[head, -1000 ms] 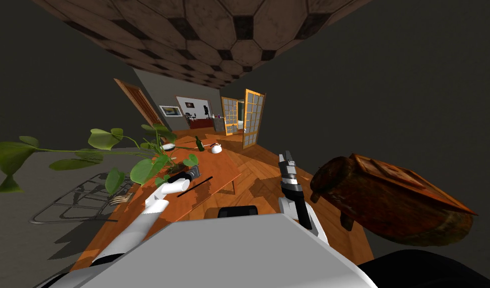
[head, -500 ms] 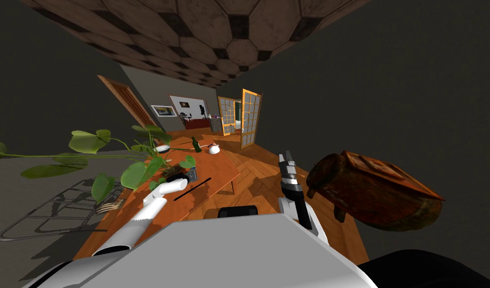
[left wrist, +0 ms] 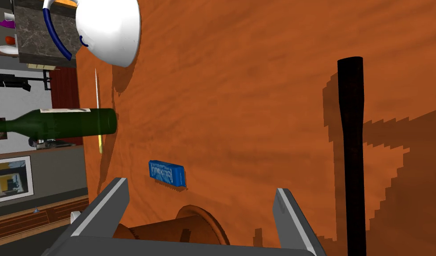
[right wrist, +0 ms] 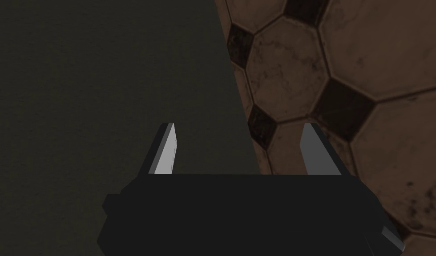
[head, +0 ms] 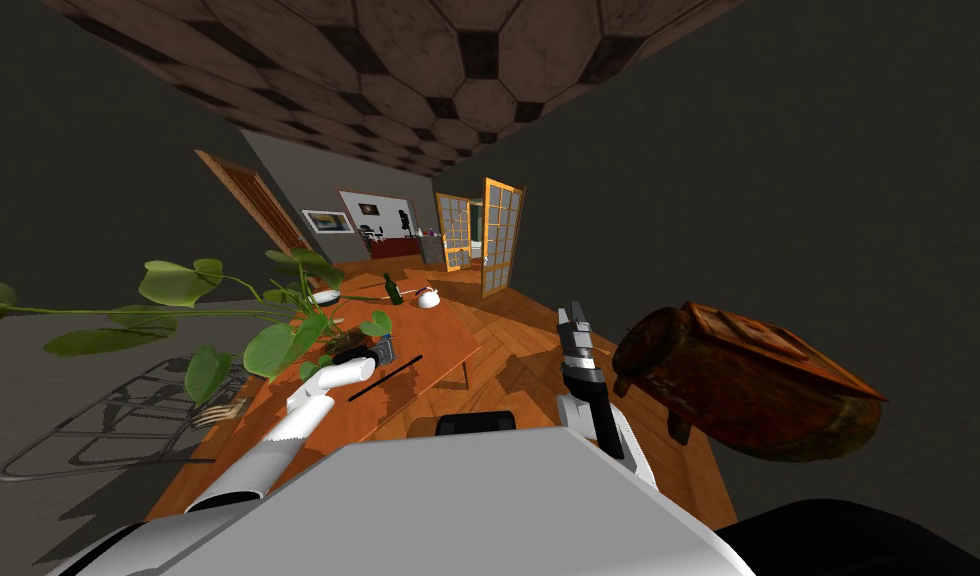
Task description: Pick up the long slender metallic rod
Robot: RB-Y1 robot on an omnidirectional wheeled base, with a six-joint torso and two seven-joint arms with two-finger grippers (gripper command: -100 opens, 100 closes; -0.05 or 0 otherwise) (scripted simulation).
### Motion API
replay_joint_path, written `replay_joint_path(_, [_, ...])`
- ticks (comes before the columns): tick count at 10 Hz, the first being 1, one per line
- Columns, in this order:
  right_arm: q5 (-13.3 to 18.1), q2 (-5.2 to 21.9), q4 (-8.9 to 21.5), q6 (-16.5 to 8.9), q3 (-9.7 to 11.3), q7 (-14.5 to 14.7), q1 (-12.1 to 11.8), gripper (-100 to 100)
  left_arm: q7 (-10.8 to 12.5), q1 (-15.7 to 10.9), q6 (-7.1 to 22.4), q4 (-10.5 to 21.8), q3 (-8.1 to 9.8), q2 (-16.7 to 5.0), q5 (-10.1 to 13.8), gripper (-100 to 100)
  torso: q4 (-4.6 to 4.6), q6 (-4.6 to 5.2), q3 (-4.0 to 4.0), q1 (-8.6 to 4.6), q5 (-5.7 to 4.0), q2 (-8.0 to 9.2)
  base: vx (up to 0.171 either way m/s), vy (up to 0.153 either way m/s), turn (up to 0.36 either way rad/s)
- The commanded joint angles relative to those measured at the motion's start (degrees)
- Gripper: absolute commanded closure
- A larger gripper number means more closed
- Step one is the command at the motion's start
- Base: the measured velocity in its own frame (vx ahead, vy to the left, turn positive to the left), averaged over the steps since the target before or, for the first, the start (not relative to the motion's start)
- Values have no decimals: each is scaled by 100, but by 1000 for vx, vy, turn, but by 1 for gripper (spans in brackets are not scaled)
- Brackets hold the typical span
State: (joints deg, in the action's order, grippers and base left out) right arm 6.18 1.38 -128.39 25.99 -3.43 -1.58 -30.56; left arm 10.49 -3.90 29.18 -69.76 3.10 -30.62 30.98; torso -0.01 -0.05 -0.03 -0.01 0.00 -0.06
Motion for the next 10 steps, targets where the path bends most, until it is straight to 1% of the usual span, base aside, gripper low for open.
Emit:
replay_joint_path(1, [0,0,0,0,0,0,0,0,46,-128,244,286,0,-87,163,-100,0,0,0,0,0,0,3,-2,-29])
replay_joint_path(2, [0,0,0,0,0,0,0,0,46,-128,244,369,0,-87,163,-100,0,1,-1,1,0,-1,10,-4,-98])
replay_joint_path(10, [0,0,0,0,0,0,0,0,46,-128,244,369,0,-87,163,-100,1,-2,3,8,2,6,-4,8,-8])
